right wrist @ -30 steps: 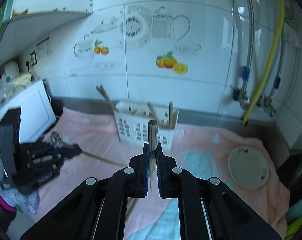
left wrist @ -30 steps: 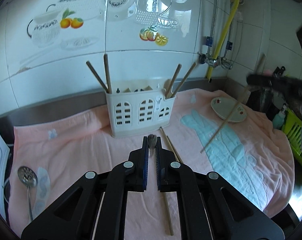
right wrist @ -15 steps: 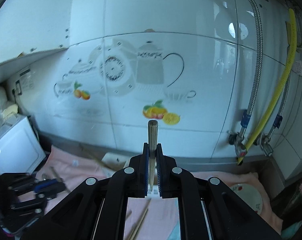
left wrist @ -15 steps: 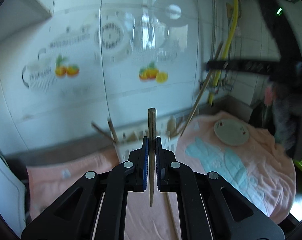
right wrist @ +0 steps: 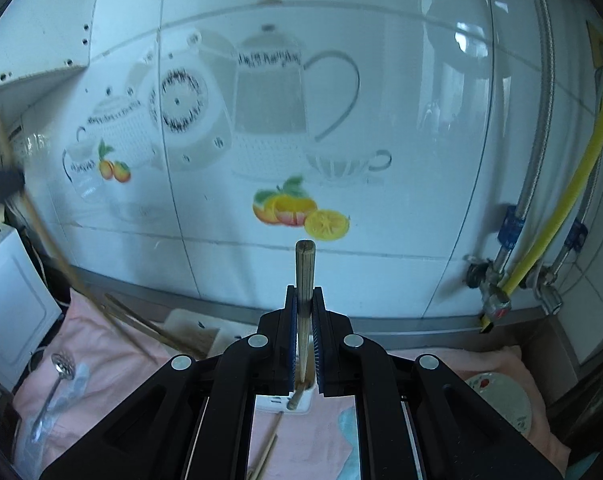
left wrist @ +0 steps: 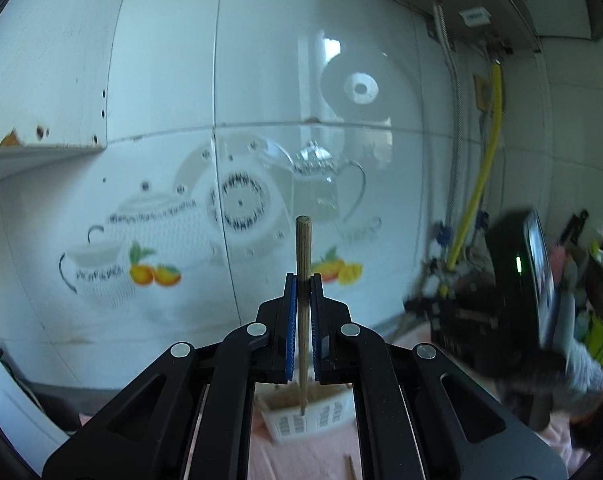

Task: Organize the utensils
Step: 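Lower both chopsticks upright into the white holder, then open both tools and pull them back over the towel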

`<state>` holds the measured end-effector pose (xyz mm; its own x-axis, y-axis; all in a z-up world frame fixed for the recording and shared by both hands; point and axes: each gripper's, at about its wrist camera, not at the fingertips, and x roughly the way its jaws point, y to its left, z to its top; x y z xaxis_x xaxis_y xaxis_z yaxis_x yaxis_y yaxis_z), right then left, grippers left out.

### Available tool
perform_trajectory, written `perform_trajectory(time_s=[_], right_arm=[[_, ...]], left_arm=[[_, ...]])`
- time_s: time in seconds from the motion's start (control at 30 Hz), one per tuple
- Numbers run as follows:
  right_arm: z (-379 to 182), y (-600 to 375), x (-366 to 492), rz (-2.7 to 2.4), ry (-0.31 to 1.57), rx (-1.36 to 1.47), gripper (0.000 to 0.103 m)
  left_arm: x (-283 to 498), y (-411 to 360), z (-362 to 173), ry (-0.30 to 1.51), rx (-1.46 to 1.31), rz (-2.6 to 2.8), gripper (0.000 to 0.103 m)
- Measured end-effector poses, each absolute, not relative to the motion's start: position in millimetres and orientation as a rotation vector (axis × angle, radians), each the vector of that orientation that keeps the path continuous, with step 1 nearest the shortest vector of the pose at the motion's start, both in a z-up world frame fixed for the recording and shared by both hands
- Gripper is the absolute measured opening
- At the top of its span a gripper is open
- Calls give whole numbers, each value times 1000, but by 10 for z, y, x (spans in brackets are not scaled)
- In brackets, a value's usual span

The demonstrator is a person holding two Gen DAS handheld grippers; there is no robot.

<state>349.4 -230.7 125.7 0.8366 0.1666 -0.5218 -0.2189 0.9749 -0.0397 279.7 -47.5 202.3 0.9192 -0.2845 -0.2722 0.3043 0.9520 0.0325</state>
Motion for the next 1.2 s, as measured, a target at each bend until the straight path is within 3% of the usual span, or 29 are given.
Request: perform_trajectory(time_s=[0.8, 0.9, 0.97, 1.0, 1.13, 1.2], right_arm=[[892, -2341, 3477, 223, 625, -139, 7], [936, -2351, 3437, 216, 610, -135, 9], [982, -2358, 3365, 207, 591, -138, 14], [1008, -2365, 3317, 206, 580, -138, 22], [1086, -2413, 3043, 209, 540, -121, 30], [1090, -2450, 2855, 208, 524, -106, 41]], left_arm=[[3487, -244, 1089, 450, -44, -218, 6], [3481, -248, 1064, 459, -35, -215, 15], [3433, -237, 1091, 453, -43, -213, 44], [3374, -229, 1119, 432, -40, -209, 45], [3166, -220, 1219, 407, -34, -231, 53], [3020, -193, 1253, 387, -25, -227, 57]])
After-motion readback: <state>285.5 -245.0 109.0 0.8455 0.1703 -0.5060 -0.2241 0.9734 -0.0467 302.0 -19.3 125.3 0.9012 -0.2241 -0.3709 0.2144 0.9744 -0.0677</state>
